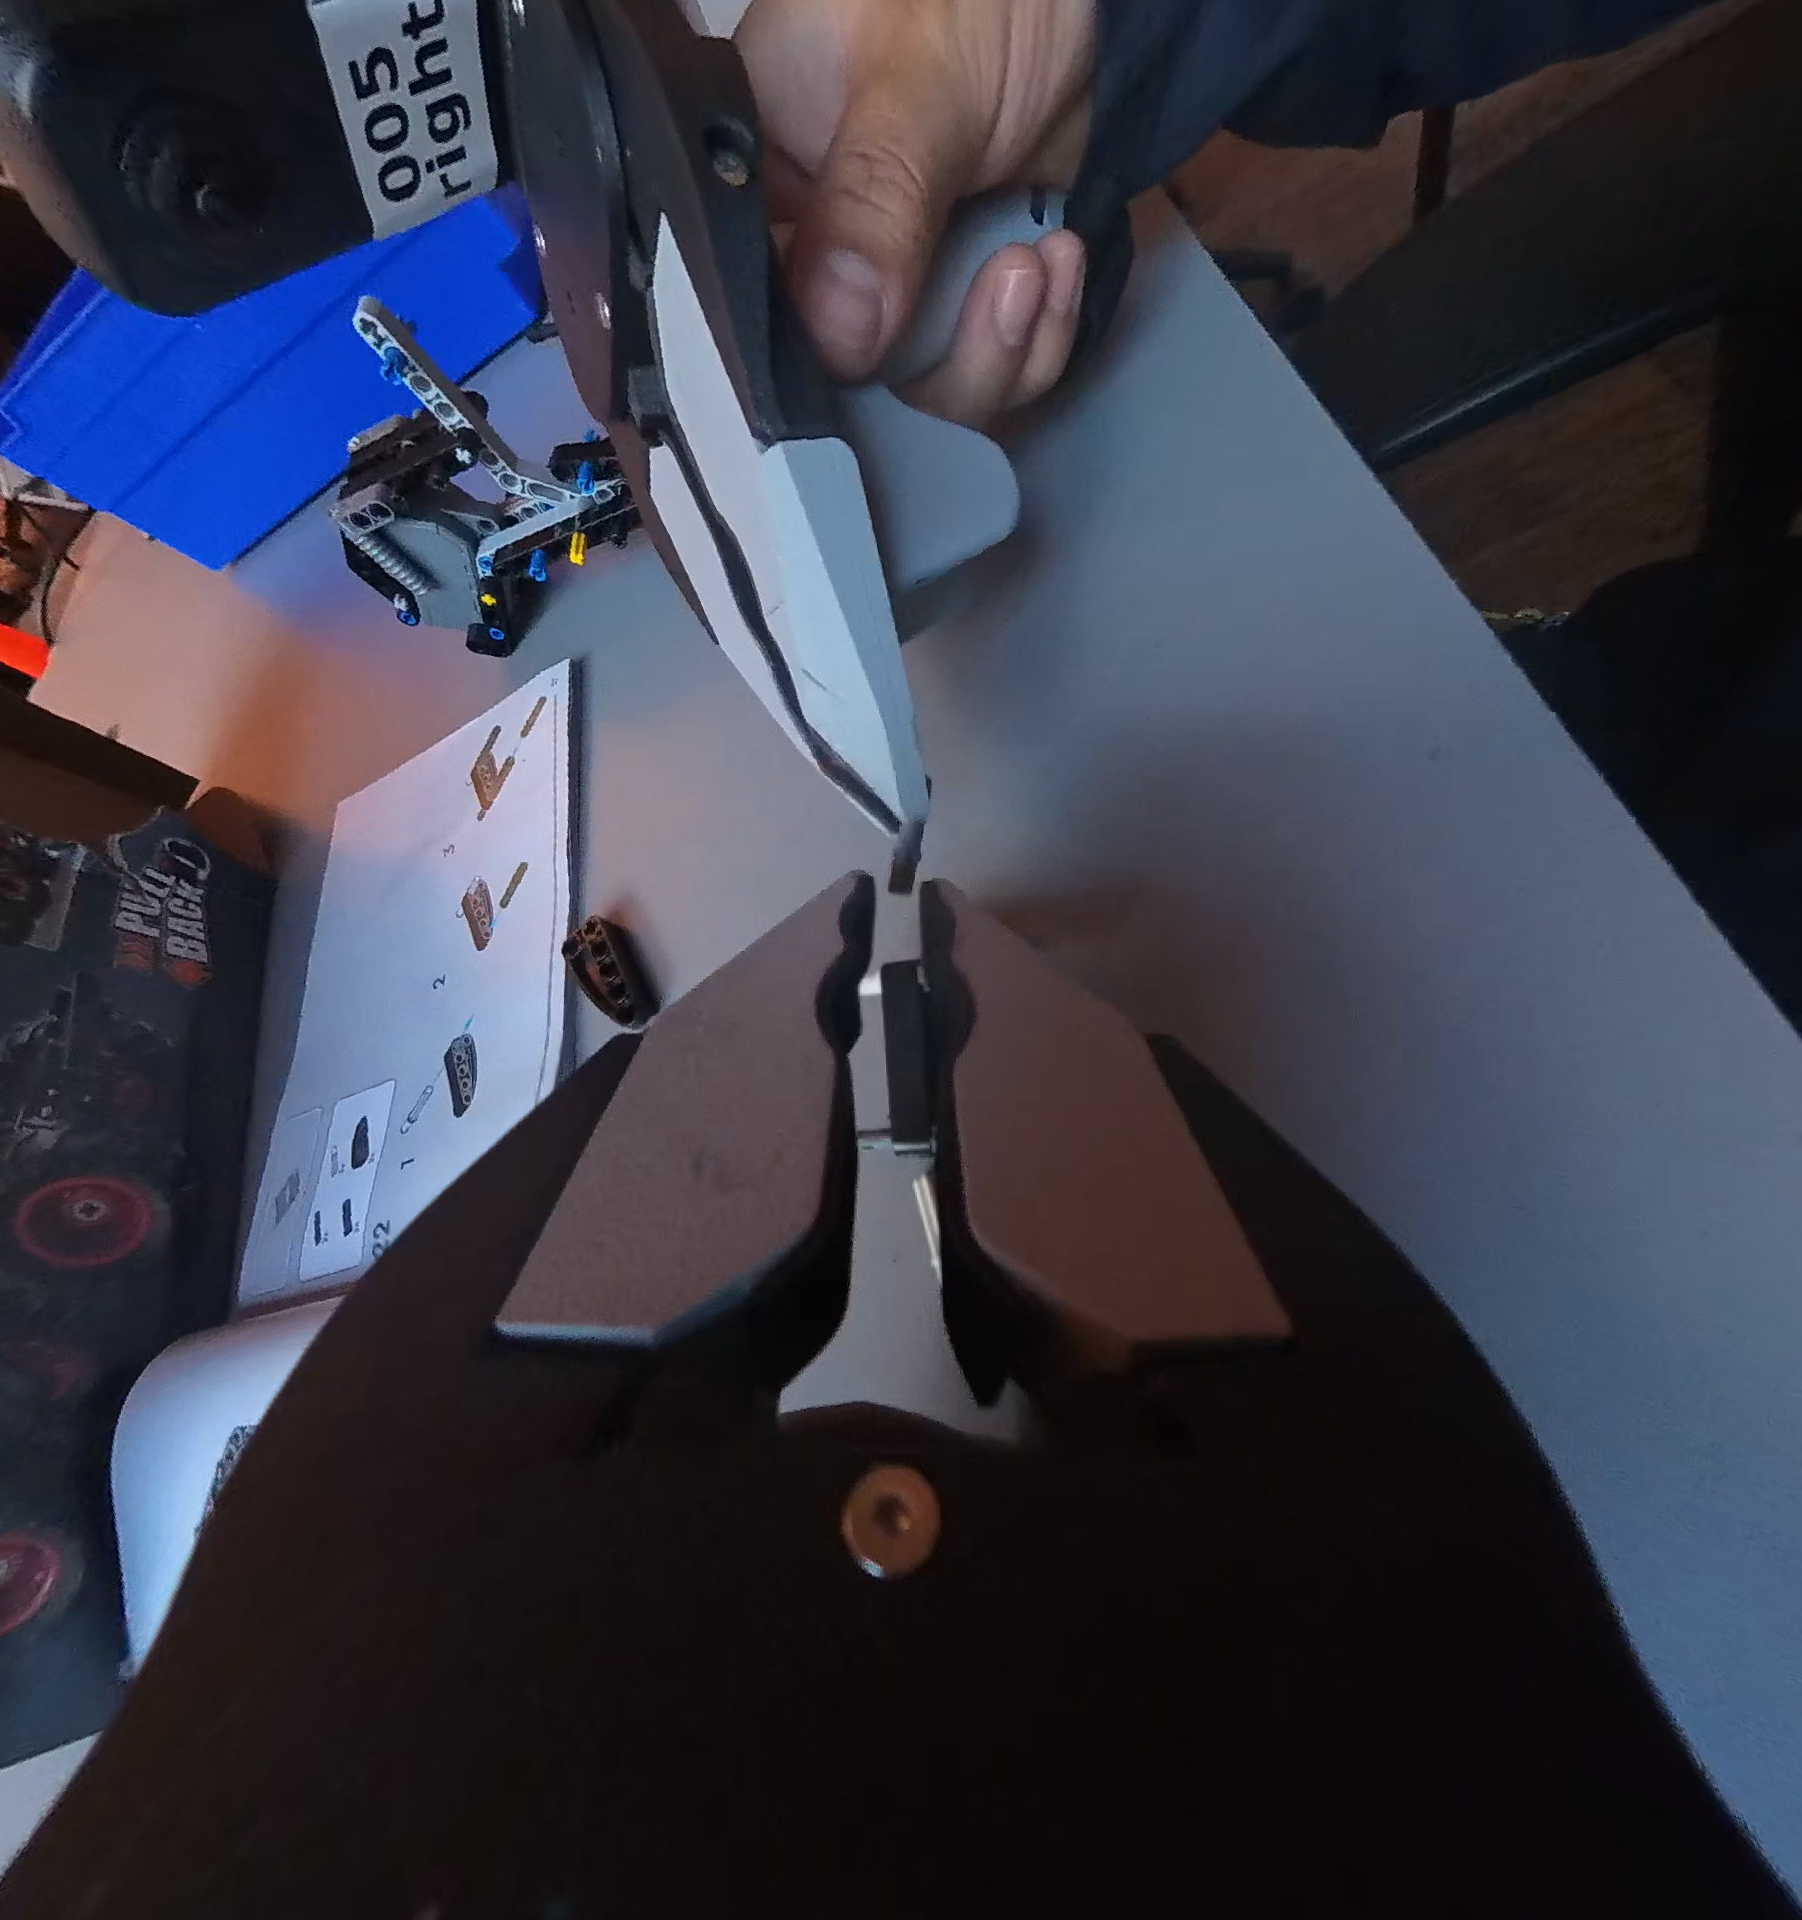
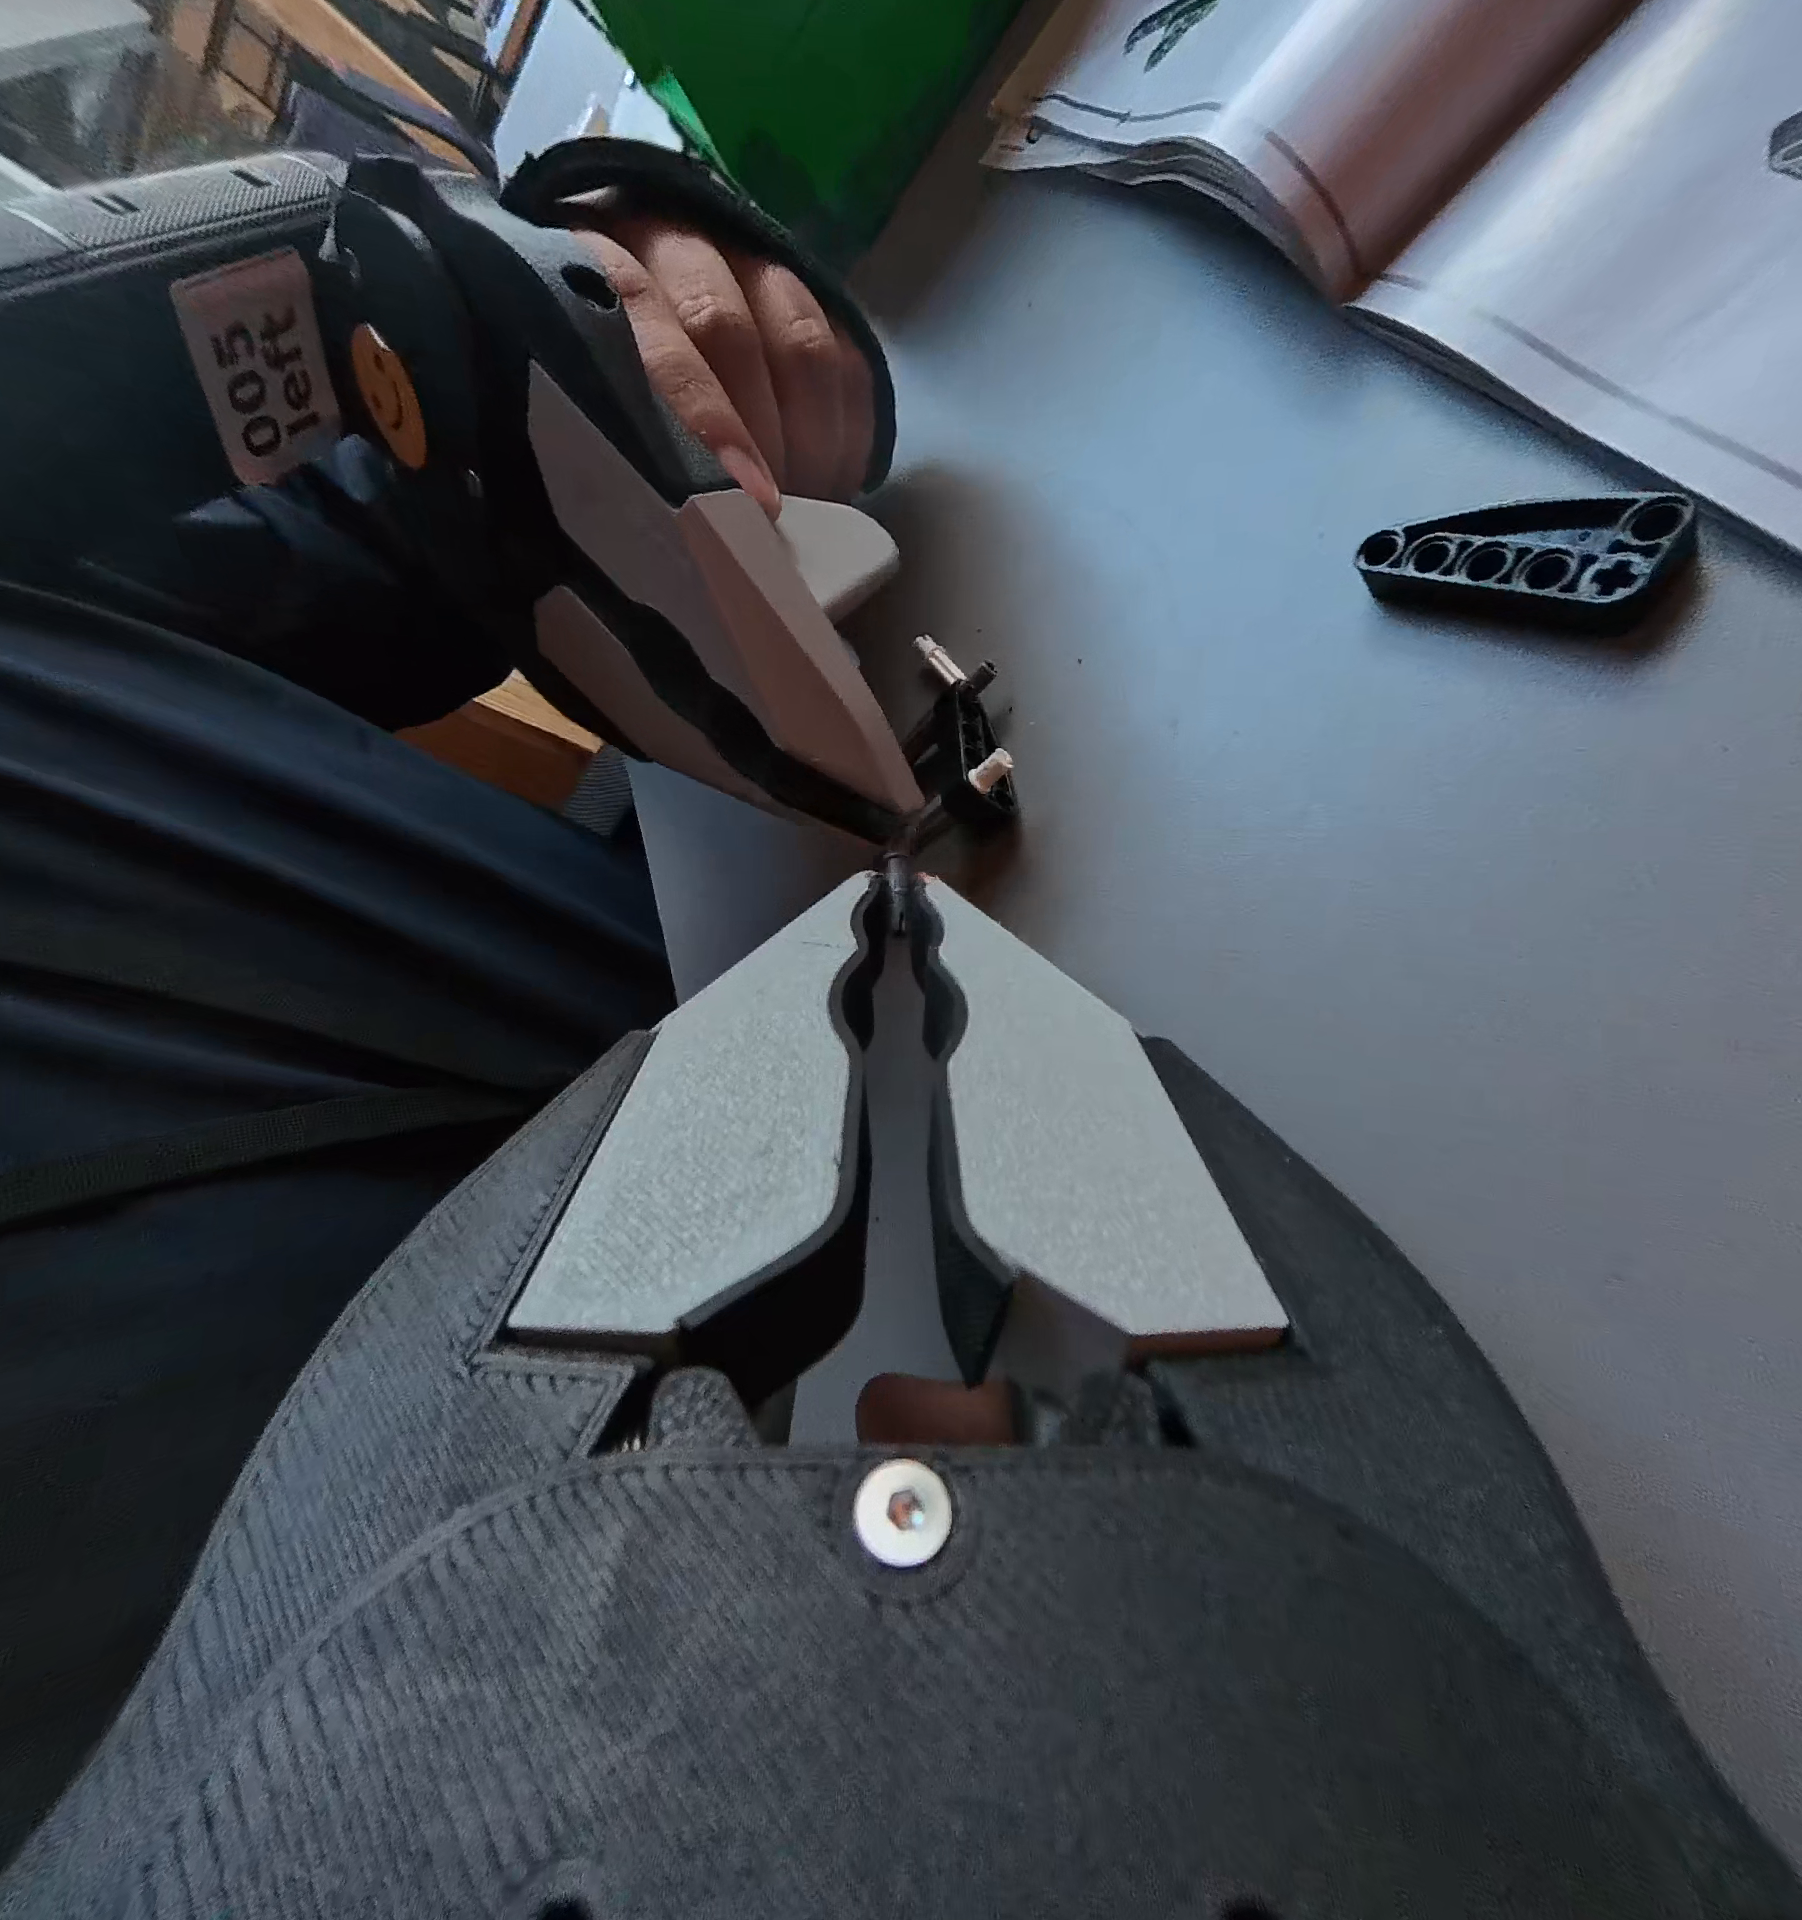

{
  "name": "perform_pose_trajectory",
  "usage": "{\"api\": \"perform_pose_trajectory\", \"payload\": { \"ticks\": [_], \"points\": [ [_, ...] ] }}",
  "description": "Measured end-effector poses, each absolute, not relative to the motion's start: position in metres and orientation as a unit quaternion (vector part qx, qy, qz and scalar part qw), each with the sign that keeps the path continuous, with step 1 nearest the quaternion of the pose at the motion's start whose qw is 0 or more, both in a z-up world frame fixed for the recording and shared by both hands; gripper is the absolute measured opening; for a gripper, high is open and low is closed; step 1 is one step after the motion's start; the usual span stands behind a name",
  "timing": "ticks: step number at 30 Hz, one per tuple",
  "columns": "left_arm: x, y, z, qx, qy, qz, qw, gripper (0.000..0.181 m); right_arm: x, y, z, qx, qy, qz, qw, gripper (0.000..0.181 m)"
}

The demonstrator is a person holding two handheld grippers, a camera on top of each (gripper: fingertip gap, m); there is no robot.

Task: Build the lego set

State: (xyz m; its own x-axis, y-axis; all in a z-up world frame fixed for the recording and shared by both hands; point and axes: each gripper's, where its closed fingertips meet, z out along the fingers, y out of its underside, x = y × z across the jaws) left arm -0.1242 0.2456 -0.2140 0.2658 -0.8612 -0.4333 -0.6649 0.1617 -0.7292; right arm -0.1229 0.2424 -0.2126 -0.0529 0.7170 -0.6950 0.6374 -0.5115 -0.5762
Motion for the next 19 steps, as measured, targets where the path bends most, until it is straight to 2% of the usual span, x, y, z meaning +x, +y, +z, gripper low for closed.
{"api": "perform_pose_trajectory", "payload": {
  "ticks": [1,3,19],
  "points": [
    [-0.1236,0.2455,-0.2144,-0.639,0.598,-0.101,0.474,0.006,-0.1233,0.2408,-0.2118,-0.684,-0.495,0.534,0.036,0.001],
    [-0.1222,0.243,-0.2161,-0.636,0.604,-0.102,0.47,0.001,-0.125,0.2389,-0.2104,-0.681,-0.498,0.536,0.036,0.0],
    [-0.1266,0.2463,-0.2116,-0.642,0.597,-0.099,0.471,0.001,-0.1294,0.2415,-0.2063,-0.667,-0.507,0.535,0.109,0.001]
  ]
}}
